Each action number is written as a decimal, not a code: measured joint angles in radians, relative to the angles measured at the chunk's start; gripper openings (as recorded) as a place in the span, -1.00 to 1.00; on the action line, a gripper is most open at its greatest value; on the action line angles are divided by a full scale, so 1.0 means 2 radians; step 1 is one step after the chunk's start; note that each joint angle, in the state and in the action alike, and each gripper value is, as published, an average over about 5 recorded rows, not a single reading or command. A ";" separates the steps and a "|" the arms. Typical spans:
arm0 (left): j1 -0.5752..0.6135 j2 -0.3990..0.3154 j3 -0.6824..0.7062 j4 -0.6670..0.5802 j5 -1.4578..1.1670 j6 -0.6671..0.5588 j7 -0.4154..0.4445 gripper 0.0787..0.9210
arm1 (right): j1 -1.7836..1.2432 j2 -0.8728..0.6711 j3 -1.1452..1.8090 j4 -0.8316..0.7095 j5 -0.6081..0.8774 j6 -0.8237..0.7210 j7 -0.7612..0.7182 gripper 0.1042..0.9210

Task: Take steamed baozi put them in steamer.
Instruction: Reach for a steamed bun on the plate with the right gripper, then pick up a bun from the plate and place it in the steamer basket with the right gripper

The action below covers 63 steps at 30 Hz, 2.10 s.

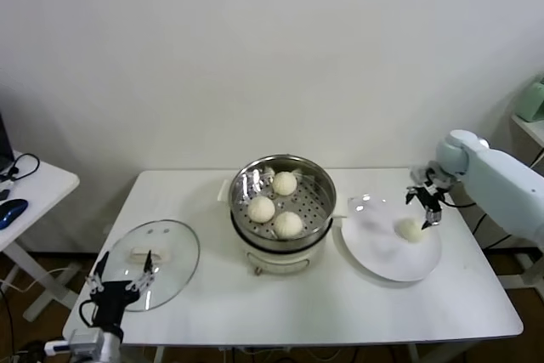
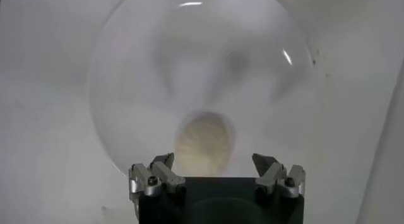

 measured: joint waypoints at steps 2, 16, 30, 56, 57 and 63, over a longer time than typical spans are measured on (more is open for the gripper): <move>-0.001 0.000 0.000 0.001 0.001 0.000 -0.001 0.77 | -0.009 0.003 0.011 -0.008 -0.004 -0.001 0.003 0.76; -0.002 0.000 0.001 0.006 0.004 0.001 -0.002 0.77 | -0.040 0.022 0.056 -0.054 -0.027 0.001 0.019 0.76; 0.002 -0.001 -0.001 0.009 0.006 -0.005 -0.002 0.77 | -0.046 0.041 0.075 -0.090 -0.043 0.004 0.018 0.76; -0.003 -0.003 0.001 0.011 0.014 -0.007 -0.006 0.77 | -0.040 0.049 0.080 -0.112 -0.035 0.001 0.014 0.51; -0.003 -0.003 0.000 0.010 0.014 -0.007 -0.006 0.77 | -0.038 0.049 0.077 -0.111 -0.032 0.000 0.014 0.51; -0.001 -0.004 0.000 0.007 0.013 -0.007 -0.006 0.77 | -0.025 0.044 0.059 -0.101 -0.008 -0.008 0.014 0.51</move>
